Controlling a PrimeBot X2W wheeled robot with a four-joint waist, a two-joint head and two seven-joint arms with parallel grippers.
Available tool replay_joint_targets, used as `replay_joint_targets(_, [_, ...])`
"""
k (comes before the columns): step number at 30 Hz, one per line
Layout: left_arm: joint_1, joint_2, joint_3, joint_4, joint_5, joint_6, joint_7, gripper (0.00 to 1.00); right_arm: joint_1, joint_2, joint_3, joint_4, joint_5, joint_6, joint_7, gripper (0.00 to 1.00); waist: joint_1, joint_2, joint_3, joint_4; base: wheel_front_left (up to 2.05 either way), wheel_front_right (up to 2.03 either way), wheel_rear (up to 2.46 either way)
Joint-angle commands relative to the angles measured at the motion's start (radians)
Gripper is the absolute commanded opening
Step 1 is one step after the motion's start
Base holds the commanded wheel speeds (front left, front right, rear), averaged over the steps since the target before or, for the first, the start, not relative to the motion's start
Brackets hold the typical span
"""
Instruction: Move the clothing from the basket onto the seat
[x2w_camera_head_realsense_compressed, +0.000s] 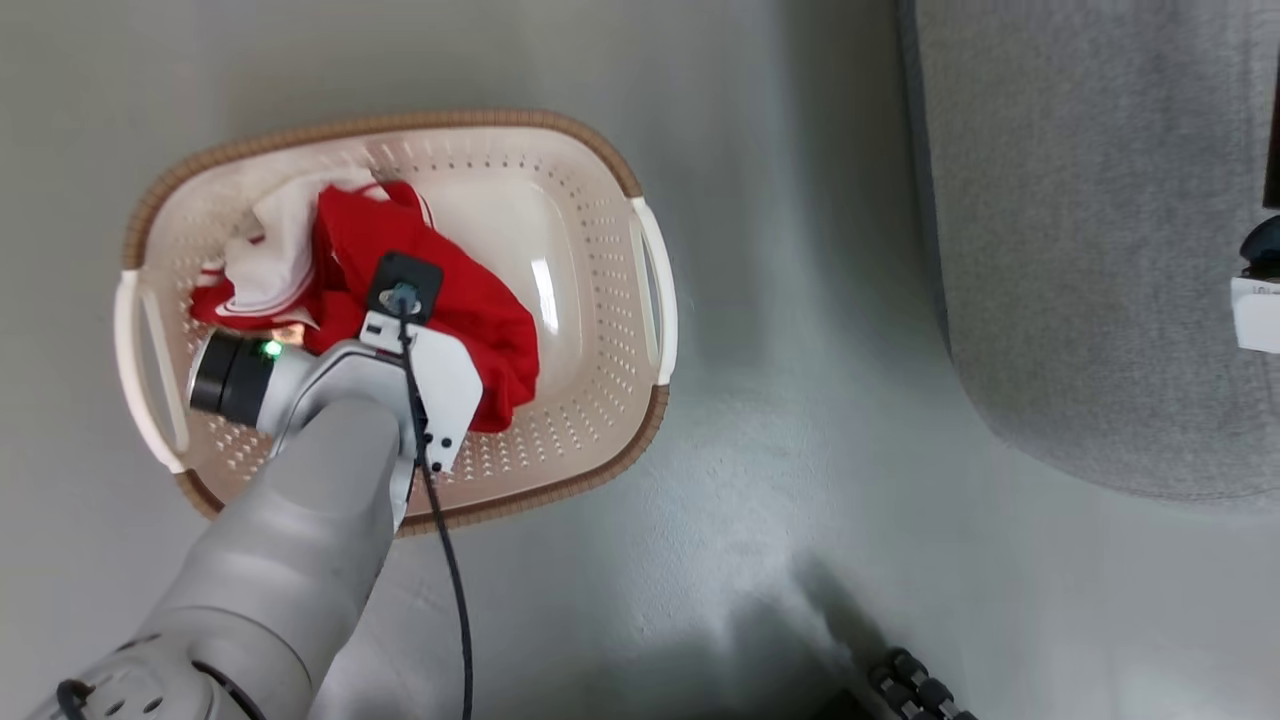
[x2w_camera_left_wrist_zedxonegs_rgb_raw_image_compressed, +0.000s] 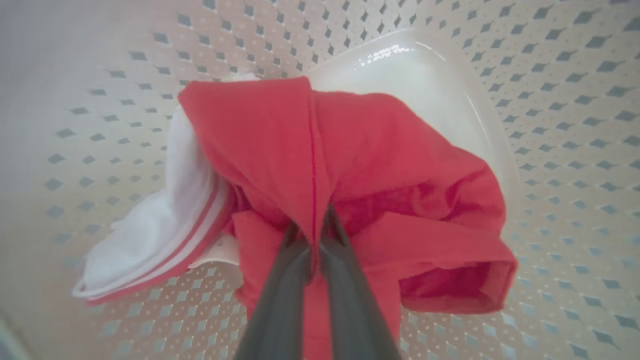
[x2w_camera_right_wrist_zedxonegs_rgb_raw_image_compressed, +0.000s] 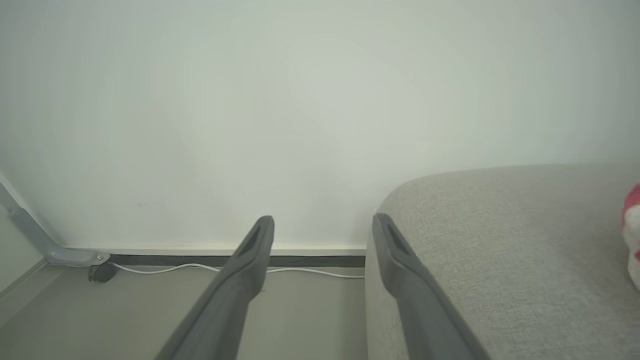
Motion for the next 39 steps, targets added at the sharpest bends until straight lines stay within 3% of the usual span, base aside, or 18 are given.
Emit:
replay_joint_targets(1, [0.037, 0.011, 0.039, -0.002, -0.035, -0.006, -0.052, 0.0, 0.045, -0.016, 0.016, -0.007, -0.01, 0.003, -0.006, 1.0, 0.0, 0.0, -0.056, 0.008, 0.0, 0.0, 0.0])
replay_joint_targets(8, [0.087, 0.005, 0.093, -0.001, -0.088, -0.034, -0.195, 0.0, 0.064, -0.021, 0.047, 0.031, -0.02, 0.003, -0.006, 1.0, 0.0, 0.0, -0.169, 0.025, 0.0, 0.0, 0.0])
replay_joint_targets(17, [0.129, -0.005, 0.139, -0.058, -0.103, -0.044, -0.243, 0.0, 0.1, -0.027, 0.081, 0.081, -0.033, 0.003, -0.006, 1.0, 0.0, 0.0, -0.292, 0.062, 0.0, 0.0, 0.0])
replay_joint_targets(29, [0.319, 0.02, 0.386, -0.419, 0.108, 0.021, -0.244, 0.0, 0.185, -0.01, 0.118, 0.166, -0.064, 0.003, -0.006, 1.0, 0.0, 0.0, -0.496, 0.116, 0.0, 0.0, 0.0])
replay_joint_targets(39, [0.502, 0.043, 0.57, -0.674, 0.288, 0.0, -0.244, 0.0, 0.247, 0.039, 0.164, 0.247, -0.095, 0.003, -0.006, 1.0, 0.0, 0.0, -0.647, 0.122, 0.0, 0.0, 0.0])
